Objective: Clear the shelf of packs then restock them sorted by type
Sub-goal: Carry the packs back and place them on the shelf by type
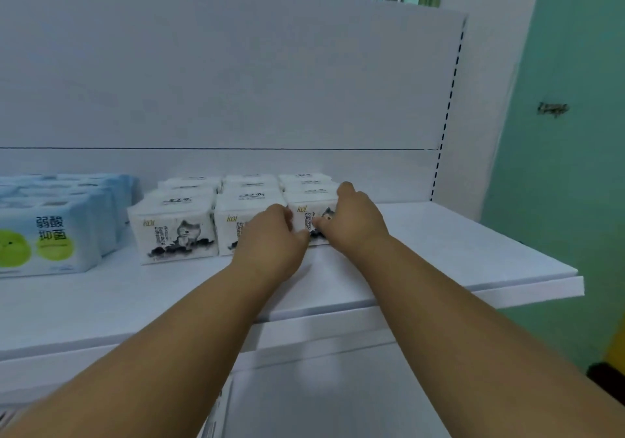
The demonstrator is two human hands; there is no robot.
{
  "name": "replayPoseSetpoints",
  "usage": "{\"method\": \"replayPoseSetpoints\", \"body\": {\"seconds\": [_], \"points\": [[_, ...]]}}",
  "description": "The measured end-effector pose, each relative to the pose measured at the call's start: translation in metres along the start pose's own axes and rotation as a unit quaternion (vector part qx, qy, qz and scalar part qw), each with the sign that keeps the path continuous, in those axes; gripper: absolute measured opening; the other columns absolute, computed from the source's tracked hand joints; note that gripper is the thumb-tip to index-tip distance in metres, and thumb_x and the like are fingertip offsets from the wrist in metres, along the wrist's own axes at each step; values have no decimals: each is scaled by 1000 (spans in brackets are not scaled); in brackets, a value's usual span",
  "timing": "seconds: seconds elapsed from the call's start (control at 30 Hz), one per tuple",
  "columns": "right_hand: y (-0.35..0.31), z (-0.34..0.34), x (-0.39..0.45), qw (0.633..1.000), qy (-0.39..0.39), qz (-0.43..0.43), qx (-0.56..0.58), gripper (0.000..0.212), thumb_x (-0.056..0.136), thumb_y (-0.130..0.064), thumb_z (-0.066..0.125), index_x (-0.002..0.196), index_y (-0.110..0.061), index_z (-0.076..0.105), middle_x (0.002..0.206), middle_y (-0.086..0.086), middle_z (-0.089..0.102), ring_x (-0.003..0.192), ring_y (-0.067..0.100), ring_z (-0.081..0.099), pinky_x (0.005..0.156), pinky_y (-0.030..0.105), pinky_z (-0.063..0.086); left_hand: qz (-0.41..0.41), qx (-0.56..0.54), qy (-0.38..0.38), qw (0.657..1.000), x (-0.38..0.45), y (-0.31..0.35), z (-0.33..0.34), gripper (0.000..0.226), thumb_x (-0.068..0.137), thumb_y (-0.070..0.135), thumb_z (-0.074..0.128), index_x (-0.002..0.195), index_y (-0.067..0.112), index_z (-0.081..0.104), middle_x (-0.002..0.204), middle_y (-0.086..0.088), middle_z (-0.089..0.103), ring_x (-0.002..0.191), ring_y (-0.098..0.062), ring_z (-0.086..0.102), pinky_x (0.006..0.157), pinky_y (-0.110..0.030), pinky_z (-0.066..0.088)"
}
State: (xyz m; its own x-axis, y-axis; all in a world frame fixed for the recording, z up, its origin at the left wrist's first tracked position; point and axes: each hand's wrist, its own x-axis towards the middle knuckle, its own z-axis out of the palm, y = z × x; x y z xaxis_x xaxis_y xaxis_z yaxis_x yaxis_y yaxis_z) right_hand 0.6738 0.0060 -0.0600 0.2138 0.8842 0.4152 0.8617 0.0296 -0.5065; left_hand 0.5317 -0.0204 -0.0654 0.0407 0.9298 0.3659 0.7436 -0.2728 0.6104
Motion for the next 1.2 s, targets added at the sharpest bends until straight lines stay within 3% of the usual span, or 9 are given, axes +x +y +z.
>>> {"method": "replayPoseSetpoints", "body": {"seconds": [0.13,0.3,0.5,0.6,0.67,0.77,1.03,1.2], "points": [[-2,1,-5,1000,0,7,-10,62,82,-39,72,128,-13,39,118,13,49,105,32,56,73,32,43,3,-4,-5,1000,-8,4,0,46,92,38,62,130,16,52,119,0,62,105,-17,58,87,-28,44],[6,-25,-46,999,38,-6,-14,68,84,-42,69,138,-18,35,125,12,44,112,31,51,84,37,48,30,-34,26,999,-41,32,-2,39,94,34,61,129,20,52,116,3,60,96,-11,56,79,-25,39],[44,-76,-141,993,79,-75,43,58,90,-35,64,140,-20,39,134,7,44,122,24,45,96,32,41,60,-70,60,994,-131,70,12,31,96,18,53,127,22,53,114,7,62,97,-6,57,81,-21,41],[74,-102,-204,988,109,-86,69,54,90,-31,64,138,-19,44,133,5,46,121,22,46,98,30,40,81,-79,58,992,-189,89,31,31,96,18,55,126,24,53,112,11,60,94,-2,55,77,-12,38],[97,-119,-250,987,124,-65,74,51,88,-28,66,134,-19,48,130,4,47,117,19,48,94,25,38,96,-88,34,991,-233,99,44,31,95,19,56,125,25,53,110,13,58,95,-1,55,73,-6,35],[131,-138,-322,991,123,-4,55,49,87,-30,66,132,-22,49,129,-1,46,115,14,46,90,19,32,122,-105,-25,987,-294,108,68,32,94,17,58,126,22,54,110,9,60,98,-5,58,81,-16,41],[187,-145,-515,984,102,146,0,48,88,-29,66,133,-22,49,121,-4,45,109,11,48,92,26,43,143,-125,-167,967,-452,91,120,34,92,17,61,126,21,56,107,9,60,96,-7,58,84,-22,45],[217,-125,-628,981,31,192,-11,47,87,-27,68,130,-17,53,118,2,49,105,14,50,89,25,43,127,-126,-242,954,-554,63,143,29,91,18,60,120,20,57,102,6,61,92,-9,59,82,-25,48]]}}
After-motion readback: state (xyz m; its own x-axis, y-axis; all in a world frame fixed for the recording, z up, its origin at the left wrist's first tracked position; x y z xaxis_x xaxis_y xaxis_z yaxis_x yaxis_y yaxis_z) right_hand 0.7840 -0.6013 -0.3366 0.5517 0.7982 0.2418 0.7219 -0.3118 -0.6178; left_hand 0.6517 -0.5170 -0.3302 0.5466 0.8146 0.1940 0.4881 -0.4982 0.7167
